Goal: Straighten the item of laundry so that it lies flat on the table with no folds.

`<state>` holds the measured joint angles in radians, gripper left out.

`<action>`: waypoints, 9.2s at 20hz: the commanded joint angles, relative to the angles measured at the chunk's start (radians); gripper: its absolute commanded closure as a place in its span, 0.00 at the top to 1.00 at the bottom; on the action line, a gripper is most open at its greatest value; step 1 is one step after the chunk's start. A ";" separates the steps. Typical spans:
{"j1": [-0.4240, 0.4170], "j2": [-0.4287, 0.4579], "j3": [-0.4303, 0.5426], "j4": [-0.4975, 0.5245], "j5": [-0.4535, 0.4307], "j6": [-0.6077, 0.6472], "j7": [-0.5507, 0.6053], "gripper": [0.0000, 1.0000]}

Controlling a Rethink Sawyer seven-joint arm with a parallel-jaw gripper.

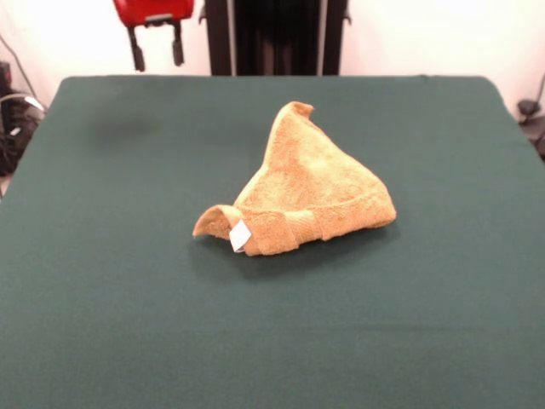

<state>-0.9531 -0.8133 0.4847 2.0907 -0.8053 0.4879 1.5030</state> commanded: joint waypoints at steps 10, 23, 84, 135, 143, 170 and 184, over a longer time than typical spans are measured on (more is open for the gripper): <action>0.128 0.080 -0.008 -0.104 0.027 -0.034 0.103 1.00; 0.220 0.108 -0.055 -0.153 0.059 -0.063 0.164 1.00; 0.667 0.183 -0.392 -0.179 0.480 -0.298 0.255 1.00; 0.718 0.107 -0.407 -0.127 0.712 -0.277 0.264 1.00; 0.747 0.202 -0.424 -0.151 0.722 -0.368 0.267 1.00; 0.689 0.060 -0.387 -0.168 0.717 -0.172 0.173 1.00; 0.679 0.151 -0.387 -0.187 0.702 -0.270 0.187 1.00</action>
<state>-0.2949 -0.7333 0.0528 1.9362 -0.1435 0.1905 1.5166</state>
